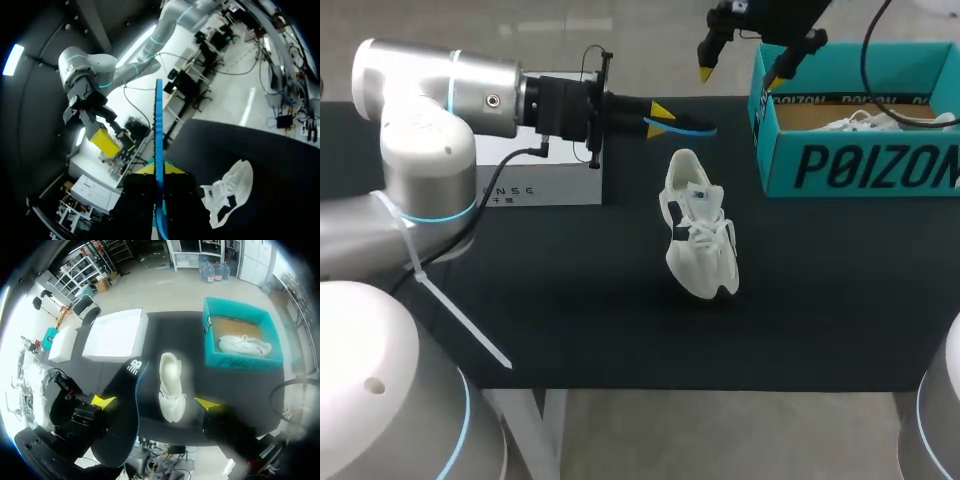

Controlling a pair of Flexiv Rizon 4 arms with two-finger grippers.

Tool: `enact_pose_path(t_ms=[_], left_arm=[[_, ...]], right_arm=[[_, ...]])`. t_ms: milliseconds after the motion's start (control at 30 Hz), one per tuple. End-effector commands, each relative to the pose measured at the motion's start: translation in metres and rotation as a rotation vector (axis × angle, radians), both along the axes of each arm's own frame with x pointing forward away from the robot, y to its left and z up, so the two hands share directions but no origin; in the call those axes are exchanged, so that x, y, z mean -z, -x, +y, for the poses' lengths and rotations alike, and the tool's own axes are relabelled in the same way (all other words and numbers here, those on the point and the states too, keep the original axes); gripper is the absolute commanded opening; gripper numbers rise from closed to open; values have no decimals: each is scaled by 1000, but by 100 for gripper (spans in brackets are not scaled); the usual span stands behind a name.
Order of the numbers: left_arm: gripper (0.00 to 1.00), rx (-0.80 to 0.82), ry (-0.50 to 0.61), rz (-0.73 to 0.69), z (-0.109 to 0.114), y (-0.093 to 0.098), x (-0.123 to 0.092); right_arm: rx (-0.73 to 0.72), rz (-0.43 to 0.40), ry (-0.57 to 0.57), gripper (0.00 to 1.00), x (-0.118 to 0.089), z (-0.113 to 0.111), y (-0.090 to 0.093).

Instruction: Take the shoe out of the shoebox, open the shoe tongue, remove and reinsert the insole, then place the shoe into the shoebox

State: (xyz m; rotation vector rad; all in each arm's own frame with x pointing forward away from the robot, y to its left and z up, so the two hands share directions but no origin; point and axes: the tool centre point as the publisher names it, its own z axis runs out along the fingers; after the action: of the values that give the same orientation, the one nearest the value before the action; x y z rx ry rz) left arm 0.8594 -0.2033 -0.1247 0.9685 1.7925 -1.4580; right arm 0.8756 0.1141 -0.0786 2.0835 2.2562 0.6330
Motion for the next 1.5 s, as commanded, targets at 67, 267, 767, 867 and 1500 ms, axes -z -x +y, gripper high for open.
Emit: enact_pose_path(t_ms=[67, 267, 767, 867, 1500], left_arm=[[0, 3, -3, 0, 0, -1, 0], [0, 54, 135, 266, 12, -16, -9], [0, 115, 224, 689, 17, -24, -28], [0, 115, 224, 689, 17, -24, -28], [0, 43, 187, 1277, 21, -28, -51]], right_arm=[[10, -16, -22, 100, -5, -9, 0], [31, 1, -46, 100, -3, -28, 2], [22, 33, -51, 100, 4, -31, 1], [19, 39, -51, 100, 5, -31, 1], [5, 58, -13, 100, 4, -28, 2]])
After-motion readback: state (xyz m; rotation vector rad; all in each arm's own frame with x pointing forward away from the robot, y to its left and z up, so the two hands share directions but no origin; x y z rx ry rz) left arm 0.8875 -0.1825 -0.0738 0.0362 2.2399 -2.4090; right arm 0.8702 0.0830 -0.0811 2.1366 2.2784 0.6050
